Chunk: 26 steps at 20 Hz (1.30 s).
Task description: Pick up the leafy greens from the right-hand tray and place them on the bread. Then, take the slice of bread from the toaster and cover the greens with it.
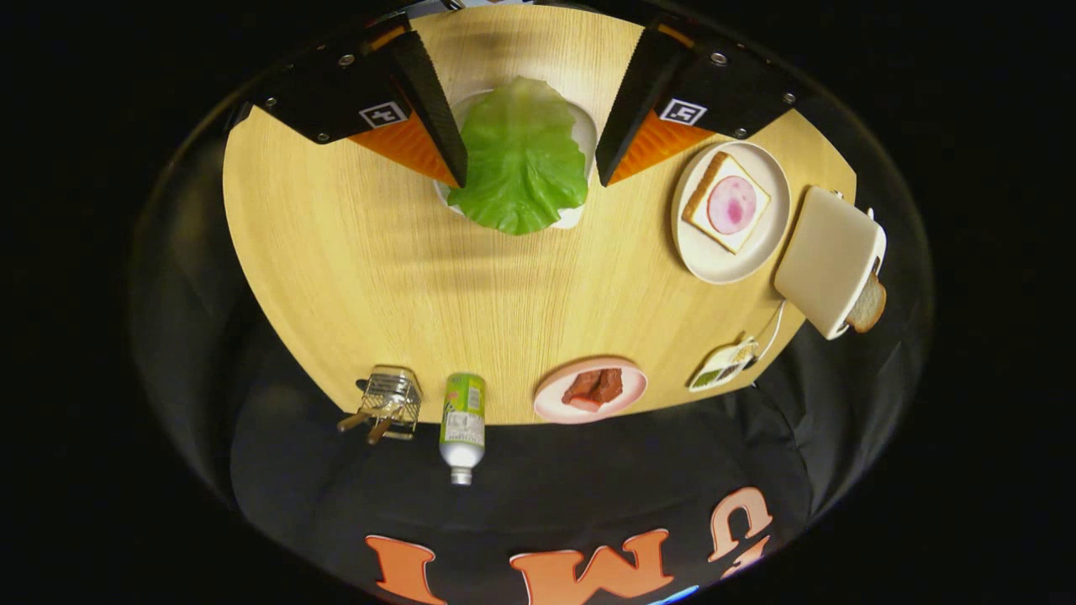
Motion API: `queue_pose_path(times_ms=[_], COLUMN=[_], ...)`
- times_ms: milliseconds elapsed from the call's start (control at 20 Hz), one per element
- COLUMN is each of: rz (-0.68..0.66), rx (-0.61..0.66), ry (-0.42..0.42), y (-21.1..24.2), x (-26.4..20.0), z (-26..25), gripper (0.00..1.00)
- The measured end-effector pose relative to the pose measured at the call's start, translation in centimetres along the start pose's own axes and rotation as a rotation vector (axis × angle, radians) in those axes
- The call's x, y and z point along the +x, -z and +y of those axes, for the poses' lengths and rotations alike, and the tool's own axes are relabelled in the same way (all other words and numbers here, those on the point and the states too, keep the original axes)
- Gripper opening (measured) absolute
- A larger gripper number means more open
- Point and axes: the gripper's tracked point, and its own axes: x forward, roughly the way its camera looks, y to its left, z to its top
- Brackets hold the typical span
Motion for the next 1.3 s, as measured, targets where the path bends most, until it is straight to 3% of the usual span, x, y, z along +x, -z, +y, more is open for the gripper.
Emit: queue_pose_path(times_ms=[350,500,600,750,800,850,950,1300], rz=[0.168,0.205,0.186,0.146,0.142,0.142,0.151,0.008], rx=[-0.038,-0.05,-0.054,-0.089,-0.092,-0.085,-0.064,-0.045], ry=[0.04,0.077,0.076,0.063,0.07,0.073,0.063,-0.068], y=[2.4,2.9,2.8,2.8,2.8,2.7,2.8,-1.1], x=[4.4,4.8,5.4,5.7,5.9,5.6,5.4,0.7], z=[-0.4,-0.8,-0.6,-0.2,-0.2,-0.3,-0.2,4.4], gripper=[0.91,0.83,0.76,0.56,0.46,0.27,0.07,0.04])
